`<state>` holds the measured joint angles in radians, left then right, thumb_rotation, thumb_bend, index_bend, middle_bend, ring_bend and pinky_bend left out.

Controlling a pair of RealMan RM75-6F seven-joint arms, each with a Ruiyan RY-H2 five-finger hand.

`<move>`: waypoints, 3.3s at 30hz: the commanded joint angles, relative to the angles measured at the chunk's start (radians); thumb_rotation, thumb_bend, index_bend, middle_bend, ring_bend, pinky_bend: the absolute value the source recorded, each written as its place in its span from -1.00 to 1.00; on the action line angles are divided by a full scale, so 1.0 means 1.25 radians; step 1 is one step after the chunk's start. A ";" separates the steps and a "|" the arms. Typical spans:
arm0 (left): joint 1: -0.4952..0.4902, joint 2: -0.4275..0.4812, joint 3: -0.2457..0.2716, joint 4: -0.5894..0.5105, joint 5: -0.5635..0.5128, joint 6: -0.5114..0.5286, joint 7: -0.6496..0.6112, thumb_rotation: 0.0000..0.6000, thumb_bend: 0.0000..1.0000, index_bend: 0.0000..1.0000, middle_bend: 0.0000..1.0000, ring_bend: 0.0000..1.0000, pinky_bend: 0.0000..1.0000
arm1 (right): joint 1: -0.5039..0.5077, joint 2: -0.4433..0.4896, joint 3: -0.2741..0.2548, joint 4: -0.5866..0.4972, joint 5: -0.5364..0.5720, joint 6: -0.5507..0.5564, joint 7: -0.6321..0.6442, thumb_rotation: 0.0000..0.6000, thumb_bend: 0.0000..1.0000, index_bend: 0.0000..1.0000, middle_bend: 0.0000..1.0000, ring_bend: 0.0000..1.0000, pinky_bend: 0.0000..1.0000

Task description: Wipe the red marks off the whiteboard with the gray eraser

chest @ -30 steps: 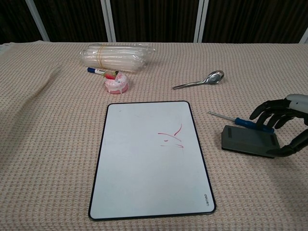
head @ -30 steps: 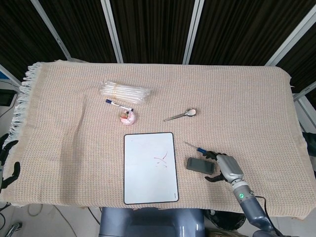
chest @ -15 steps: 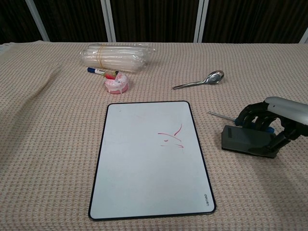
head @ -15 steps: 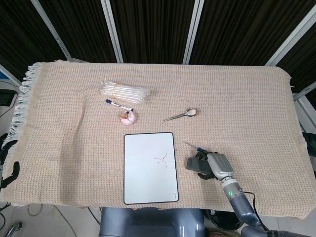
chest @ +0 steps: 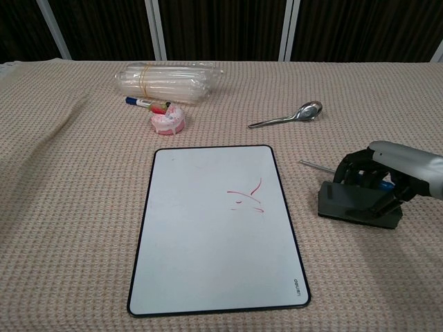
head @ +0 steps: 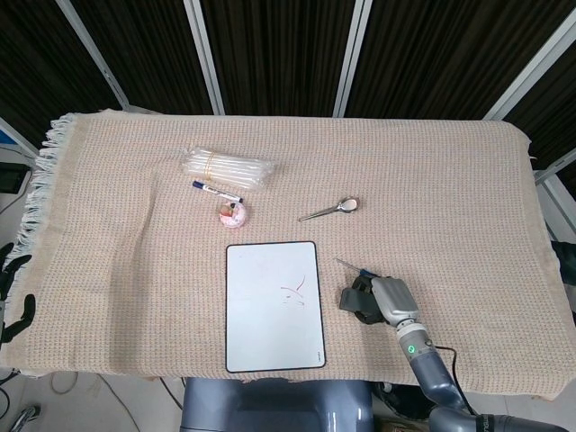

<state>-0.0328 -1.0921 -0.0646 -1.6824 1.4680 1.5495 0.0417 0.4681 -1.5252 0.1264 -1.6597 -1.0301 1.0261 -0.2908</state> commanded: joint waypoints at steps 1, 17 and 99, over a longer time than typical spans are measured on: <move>0.000 0.000 -0.001 0.000 -0.001 0.000 0.000 1.00 -0.03 -0.68 -0.98 -1.00 -0.99 | 0.004 -0.001 -0.002 0.000 0.003 -0.005 -0.003 1.00 -0.20 -0.08 -0.02 -0.02 -0.18; 0.001 0.000 0.002 -0.001 -0.001 -0.002 0.000 1.00 -0.03 -0.68 -0.98 -1.00 -0.99 | 0.045 0.017 0.035 -0.021 -0.058 -0.027 0.039 1.00 -0.18 -0.01 0.01 0.01 -0.16; -0.002 0.005 -0.003 -0.008 -0.010 -0.008 -0.009 1.00 -0.03 -0.68 -0.98 -1.00 -0.99 | 0.176 -0.236 0.005 0.189 -0.085 -0.045 -0.022 1.00 -0.18 -0.01 0.00 0.01 -0.16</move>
<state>-0.0358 -1.0860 -0.0683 -1.6925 1.4551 1.5392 0.0299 0.6813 -1.8109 0.1157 -1.4458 -1.1478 0.9766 -0.3276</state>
